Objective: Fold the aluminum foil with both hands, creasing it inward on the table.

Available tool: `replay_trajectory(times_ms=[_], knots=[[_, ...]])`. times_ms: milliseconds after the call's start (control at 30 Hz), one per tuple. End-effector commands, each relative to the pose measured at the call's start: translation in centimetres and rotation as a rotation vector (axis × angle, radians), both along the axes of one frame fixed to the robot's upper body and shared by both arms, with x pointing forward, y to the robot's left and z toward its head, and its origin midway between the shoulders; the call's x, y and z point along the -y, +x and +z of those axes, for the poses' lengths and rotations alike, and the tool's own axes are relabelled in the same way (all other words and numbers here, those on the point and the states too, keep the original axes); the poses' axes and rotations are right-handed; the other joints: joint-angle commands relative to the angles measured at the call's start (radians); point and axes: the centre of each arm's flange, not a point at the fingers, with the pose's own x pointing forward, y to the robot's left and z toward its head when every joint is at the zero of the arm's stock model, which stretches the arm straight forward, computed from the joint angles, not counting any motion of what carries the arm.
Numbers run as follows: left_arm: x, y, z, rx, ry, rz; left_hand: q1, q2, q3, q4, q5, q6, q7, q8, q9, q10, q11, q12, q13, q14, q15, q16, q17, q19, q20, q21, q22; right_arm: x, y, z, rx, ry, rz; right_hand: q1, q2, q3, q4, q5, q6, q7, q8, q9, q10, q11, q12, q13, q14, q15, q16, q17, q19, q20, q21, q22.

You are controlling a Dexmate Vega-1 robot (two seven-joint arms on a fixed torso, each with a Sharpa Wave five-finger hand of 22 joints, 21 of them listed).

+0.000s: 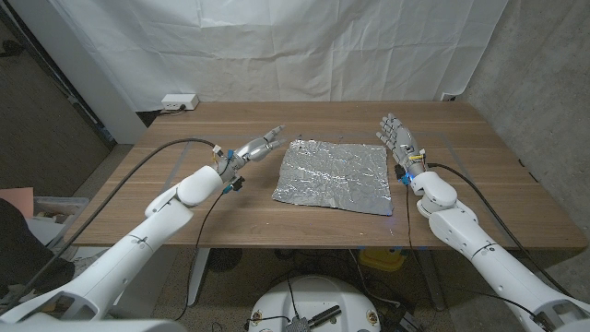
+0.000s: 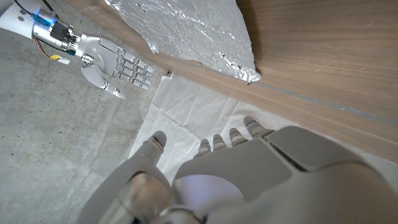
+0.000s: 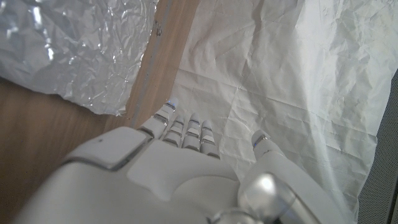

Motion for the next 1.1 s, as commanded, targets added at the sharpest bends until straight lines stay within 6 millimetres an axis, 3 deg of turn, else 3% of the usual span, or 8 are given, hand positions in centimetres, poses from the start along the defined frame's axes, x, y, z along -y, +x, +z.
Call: replay_trajectory(times_ms=[33,600,1100], knots=[[1.2,-1.3,-1.4,0.021,0.133,0.000,-0.004,0.056,0.010,0.000,-0.001,-0.022,-0.008,0.000,0.002,-0.032,-0.006,0.001,0.003,-0.099,-0.016,0.001,0.003,-0.057,-0.004,-0.013,0.003,-0.2,-0.5,-0.3,0.006,0.008,-0.010,0.009,0.005,0.000,-0.008,0.001,0.008,-0.003,0.004,0.005,0.011,0.000,0.004,0.004,-0.005,0.001,0.005,0.003,0.007,-0.002,0.006,0.005],[2.2,-1.7,-2.7,0.028,0.263,0.018,-0.008,0.053,0.014,0.007,-0.005,-0.009,-0.014,0.003,0.002,-0.011,-0.003,0.007,0.003,-0.102,-0.019,0.003,0.004,-0.094,-0.003,-0.032,0.005,-0.3,-0.6,-0.7,0.002,0.012,-0.012,0.008,0.006,0.002,-0.010,-0.001,0.009,-0.003,0.004,0.005,0.010,0.000,0.004,0.004,-0.004,0.001,0.006,0.004,0.007,-0.003,0.006,0.005],[3.3,-0.4,-3.6,0.007,0.393,0.041,-0.013,0.049,0.015,0.012,-0.007,-0.005,-0.025,0.001,0.002,-0.015,0.000,0.004,0.003,-0.109,-0.022,0.002,0.004,-0.096,-0.003,-0.036,0.006,-0.2,-0.1,-0.4,0.000,0.010,-0.010,0.007,0.005,0.002,-0.011,-0.003,0.009,-0.005,0.004,0.005,0.009,0.000,0.004,0.004,-0.006,0.001,0.005,0.005,0.007,-0.003,0.006,0.005]])
